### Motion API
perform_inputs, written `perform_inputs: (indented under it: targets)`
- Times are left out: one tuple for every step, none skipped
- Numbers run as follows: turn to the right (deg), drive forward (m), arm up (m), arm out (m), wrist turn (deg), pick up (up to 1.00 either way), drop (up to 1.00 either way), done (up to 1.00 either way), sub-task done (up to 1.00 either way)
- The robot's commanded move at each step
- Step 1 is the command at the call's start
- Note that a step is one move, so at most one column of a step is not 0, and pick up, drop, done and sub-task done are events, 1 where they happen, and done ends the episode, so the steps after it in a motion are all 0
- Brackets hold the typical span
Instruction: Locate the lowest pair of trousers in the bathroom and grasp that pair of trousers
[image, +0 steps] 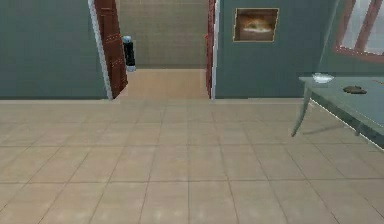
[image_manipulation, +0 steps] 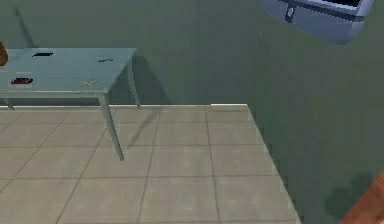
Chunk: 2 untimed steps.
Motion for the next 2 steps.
perform_inputs:
  targets:
    - [45.0, 0.0, 0.0, 0.0, 0.0, 0.0, 0.0, 0.0, 0.0]
    - [42.0, 0.0, 0.0, 0.0, 0.0, 0.0, 0.0, 0.0, 0.0]
